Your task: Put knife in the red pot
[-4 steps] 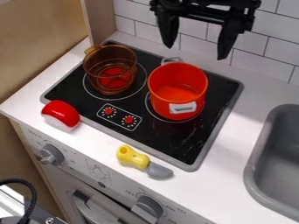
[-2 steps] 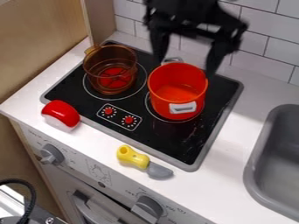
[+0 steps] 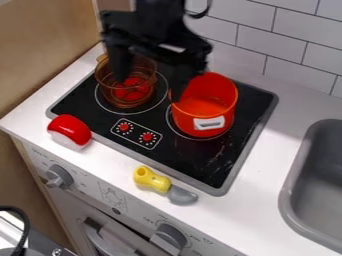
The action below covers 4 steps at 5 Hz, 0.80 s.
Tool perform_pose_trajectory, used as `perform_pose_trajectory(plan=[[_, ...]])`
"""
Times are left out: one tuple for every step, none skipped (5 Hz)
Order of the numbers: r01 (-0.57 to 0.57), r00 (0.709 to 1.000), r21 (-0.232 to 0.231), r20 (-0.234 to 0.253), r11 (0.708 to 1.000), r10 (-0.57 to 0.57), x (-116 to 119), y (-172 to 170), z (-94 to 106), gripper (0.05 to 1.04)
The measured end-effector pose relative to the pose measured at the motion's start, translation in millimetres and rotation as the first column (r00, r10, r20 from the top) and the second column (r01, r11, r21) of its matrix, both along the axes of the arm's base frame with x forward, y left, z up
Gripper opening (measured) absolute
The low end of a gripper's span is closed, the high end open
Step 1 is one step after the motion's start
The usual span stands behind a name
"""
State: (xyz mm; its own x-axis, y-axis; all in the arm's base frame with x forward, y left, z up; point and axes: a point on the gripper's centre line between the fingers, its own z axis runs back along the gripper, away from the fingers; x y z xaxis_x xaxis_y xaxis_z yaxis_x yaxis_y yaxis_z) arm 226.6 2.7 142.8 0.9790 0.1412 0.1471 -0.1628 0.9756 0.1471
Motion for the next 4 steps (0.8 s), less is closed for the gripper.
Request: perform_pose_trajectory(plan=[[-0.019,1.0,0.011,-0.01,1.0,0.019,-8.9,8.7,-11.1,0.999],[-0.03,0.998,0.03,-0.059,0.999,0.032,-9.1,11.0,-17.6,0.999],[-0.03,0.998,0.032,-0.059,0.999,0.031,-9.0,11.2,-17.5,0.999],[-0.055,0.997,0.028,-0.056,0.998,0.056,-9.4,10.8,-17.6,0.999]])
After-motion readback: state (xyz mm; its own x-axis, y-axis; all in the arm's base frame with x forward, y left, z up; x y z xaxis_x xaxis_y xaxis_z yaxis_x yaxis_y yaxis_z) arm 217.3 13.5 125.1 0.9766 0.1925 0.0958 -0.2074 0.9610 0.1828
